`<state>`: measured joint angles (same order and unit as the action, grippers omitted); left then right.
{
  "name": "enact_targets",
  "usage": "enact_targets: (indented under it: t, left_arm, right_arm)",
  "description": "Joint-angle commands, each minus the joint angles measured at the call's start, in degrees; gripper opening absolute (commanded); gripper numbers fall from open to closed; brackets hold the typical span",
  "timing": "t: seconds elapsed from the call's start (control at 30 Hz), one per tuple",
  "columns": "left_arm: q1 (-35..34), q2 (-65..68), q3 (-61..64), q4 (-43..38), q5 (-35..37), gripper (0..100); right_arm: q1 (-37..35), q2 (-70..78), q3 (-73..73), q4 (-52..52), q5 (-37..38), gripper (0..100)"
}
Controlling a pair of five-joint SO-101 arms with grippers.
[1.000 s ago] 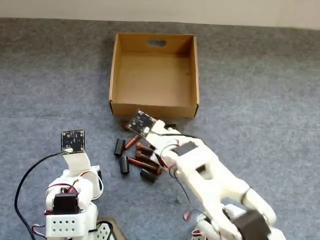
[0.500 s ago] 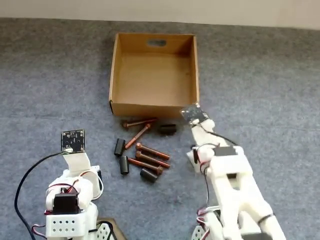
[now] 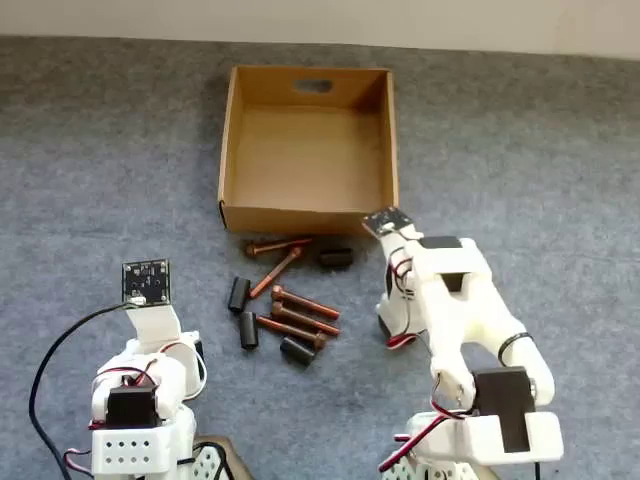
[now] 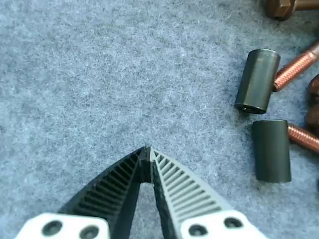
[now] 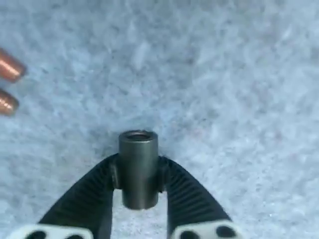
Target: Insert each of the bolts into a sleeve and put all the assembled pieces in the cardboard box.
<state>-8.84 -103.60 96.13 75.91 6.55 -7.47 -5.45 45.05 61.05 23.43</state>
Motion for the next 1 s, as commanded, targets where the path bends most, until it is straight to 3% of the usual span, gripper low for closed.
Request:
enact_targets:
  t: [0.0, 0.07, 0.3, 0.37, 0.47, 0.57, 0.7, 0.87, 0.9, 0.97]
  left_arm:
    - [-0.57, -0.48, 1.10, 0.09, 0.53, 1]
    - [-0.57, -0.48, 1.10, 0.09, 0.62, 1]
    - [-0.48, -0.48, 1.10, 0.09, 0.62, 1]
    - [-0.48, -0.48, 1.10, 0.09, 0.62, 1]
    - [-0.48, -0.48, 1.10, 0.09, 0.62, 1]
    - [0.04, -0.48, 1.10, 0.09, 0.53, 1]
    - [2.59, -0.48, 1.10, 0.09, 0.35, 1]
    - [0.57, -0.57, -4.35, -4.04, 0.26, 1]
    - [-0.84, -0.57, -6.29, -5.19, -0.70, 1]
    - [-3.56, -0.57, -9.71, -8.88, -12.13, 3]
  right_arm:
    - [0.40, 0.13, -1.98, -0.75, 2.29, 16.7]
    - [0.48, 0.04, -0.57, -1.10, 4.04, 19.5]
    - [0.75, 0.04, 3.56, -9.10, 4.40, 15.2]
    - [0.75, 0.04, 4.97, -10.86, 4.40, 12.2]
    - [0.75, 0.04, 5.85, -11.03, 4.40, 0.0]
    - [0.84, -1.63, 6.11, -11.03, 4.40, 0.3]
    - [2.68, -13.23, 6.73, -10.42, 4.04, 0.6]
    - [1.01, -31.69, 13.32, -8.92, 1.32, 0.6]
    - [0.22, -34.68, 14.46, -8.92, -0.97, 0.6]
    - [-1.71, -39.52, 15.60, -8.92, -5.36, 0.6]
